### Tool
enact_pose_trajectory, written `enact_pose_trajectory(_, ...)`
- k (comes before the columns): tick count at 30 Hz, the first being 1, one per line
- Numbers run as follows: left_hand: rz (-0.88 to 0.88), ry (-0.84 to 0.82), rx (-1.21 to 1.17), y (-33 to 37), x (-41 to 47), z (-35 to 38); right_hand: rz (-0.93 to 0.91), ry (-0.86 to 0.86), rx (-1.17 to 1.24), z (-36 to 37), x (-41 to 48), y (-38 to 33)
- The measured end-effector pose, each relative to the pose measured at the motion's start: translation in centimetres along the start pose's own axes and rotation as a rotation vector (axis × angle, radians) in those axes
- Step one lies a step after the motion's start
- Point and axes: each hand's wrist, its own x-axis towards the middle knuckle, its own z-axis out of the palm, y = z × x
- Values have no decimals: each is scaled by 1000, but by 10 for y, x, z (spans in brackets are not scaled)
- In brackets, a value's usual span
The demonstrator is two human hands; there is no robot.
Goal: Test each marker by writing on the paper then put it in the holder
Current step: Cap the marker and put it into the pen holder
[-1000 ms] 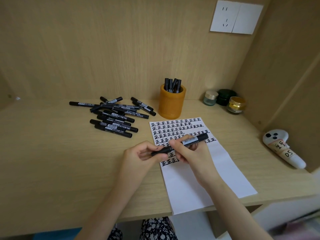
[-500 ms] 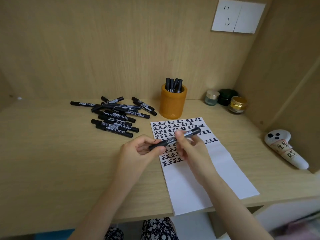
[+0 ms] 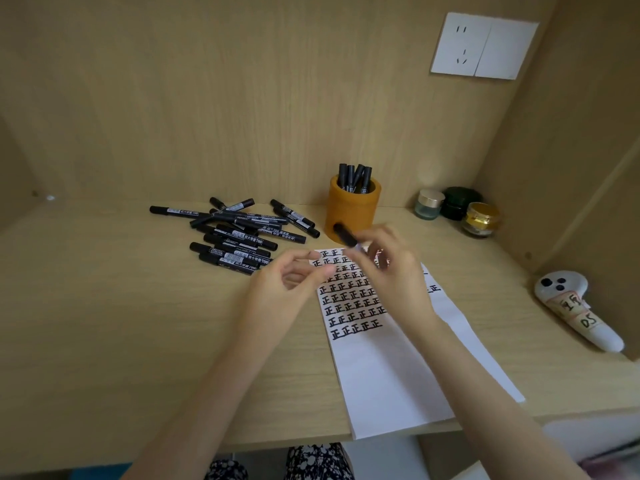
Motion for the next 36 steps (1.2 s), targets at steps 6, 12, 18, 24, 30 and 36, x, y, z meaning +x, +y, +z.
enact_pose_trajectory(6,-59,112,196,-40,4,-11,259,307,158,-8,81,11)
enact_pose_trajectory(12,-26,217,219,-59,7,-16,294,318,79,11,134,31)
enact_pose_trajectory(18,-23,277,217,-65,9,-15,372,167,-115,29,138,50)
enact_pose_trajectory(24,-41,289,211,-69,12,-16,404,15,-368,37,136,59)
enact_pose_trajectory(30,-50,282,248,-72,13,-17,485,-160,-498,32,148,58)
enact_pose_trajectory(36,-34,293,272,-74,12,-17,369,-53,-492,35,129,53)
